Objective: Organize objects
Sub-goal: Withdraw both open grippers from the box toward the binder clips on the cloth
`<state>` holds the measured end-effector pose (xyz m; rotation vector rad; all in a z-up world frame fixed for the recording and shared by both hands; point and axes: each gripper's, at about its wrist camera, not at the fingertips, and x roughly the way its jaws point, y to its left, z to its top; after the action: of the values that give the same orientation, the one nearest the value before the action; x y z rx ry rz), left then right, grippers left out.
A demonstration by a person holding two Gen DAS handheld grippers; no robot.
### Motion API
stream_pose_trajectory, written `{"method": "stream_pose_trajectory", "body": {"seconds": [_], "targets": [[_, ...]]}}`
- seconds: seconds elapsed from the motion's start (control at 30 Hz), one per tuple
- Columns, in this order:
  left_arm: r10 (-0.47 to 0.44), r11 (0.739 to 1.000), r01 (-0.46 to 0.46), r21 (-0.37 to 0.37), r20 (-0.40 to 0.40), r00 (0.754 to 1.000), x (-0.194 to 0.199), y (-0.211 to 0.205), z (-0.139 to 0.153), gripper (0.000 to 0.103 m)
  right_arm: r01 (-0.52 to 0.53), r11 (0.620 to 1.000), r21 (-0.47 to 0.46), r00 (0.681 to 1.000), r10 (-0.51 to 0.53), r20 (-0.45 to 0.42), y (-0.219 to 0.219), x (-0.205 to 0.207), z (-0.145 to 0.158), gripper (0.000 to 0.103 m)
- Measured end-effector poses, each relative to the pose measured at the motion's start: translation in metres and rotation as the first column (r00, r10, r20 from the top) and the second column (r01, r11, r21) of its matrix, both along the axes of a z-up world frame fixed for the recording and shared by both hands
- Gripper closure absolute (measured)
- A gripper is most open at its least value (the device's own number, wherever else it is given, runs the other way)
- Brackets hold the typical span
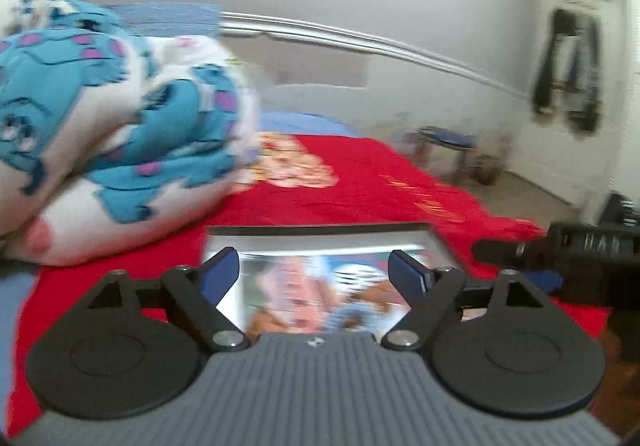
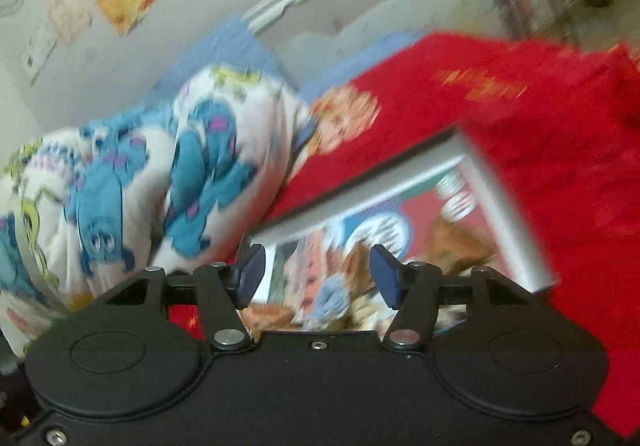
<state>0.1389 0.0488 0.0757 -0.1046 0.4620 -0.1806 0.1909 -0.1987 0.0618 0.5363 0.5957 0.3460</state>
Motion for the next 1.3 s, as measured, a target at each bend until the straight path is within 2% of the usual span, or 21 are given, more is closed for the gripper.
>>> {"method": "stream_pose_trajectory", "body": {"seconds": [0.1,0.23,0.33,0.47,0.63,0.8,0.9,1.0,1.1,1.3], "targets": [[-0.070,0.997,0.069,-0.039,-0.032,0.997,-0.008,-0.011,-0.003,0.014,0.107,0.994,-0.021,0.994,-0.106,0.020,-0.029,-0.029,0.017,0.041],[-0.110,0.994,0.109,-0.009,-0.093,0.990,-0.020,-0.029,-0.018,0.014,0.202,0.978,-0.054,0.979,-0.202,0.004,-0.050,-0.061,0.022,0.040],[-0.138,0.990,0.142,0.019,-0.149,0.979,-0.025,-0.040,-0.033,0.014,0.226,0.970,-0.090,0.973,-0.229,-0.014,-0.059,-0.077,0.015,0.039],[-0.128,0.983,0.155,0.098,-0.240,0.962,-0.019,-0.056,-0.062,0.015,0.196,0.975,-0.109,0.979,-0.201,-0.038,-0.065,-0.093,-0.006,0.039],[-0.113,0.983,0.147,0.112,-0.265,0.957,-0.008,-0.063,-0.082,0.015,0.164,0.985,-0.053,0.982,-0.169,-0.089,-0.067,-0.090,-0.024,0.040],[-0.067,0.984,0.113,0.137,-0.304,0.950,0.008,-0.070,-0.103,0.027,0.143,0.989,-0.042,0.984,-0.146,-0.097,-0.063,-0.086,-0.030,0.040],[-0.063,0.983,0.113,0.142,-0.318,0.946,0.010,-0.072,-0.116,0.029,0.144,0.989,-0.006,0.983,-0.144,-0.109,-0.067,-0.086,-0.033,0.040],[-0.062,0.978,0.117,0.171,-0.300,0.952,0.007,-0.076,-0.119,0.031,0.144,0.989,0.012,0.983,-0.142,-0.112,-0.069,-0.083,-0.033,0.040],[-0.043,0.982,0.095,0.162,-0.299,0.953,0.007,-0.073,-0.118,0.051,0.138,0.990,0.010,0.984,-0.136,-0.117,-0.067,-0.083,-0.035,0.041],[-0.018,0.983,0.074,0.169,-0.308,0.951,0.002,-0.068,-0.112,0.053,0.101,0.995,-0.007,0.989,-0.101,-0.111,-0.056,-0.082,-0.036,0.043]]}}
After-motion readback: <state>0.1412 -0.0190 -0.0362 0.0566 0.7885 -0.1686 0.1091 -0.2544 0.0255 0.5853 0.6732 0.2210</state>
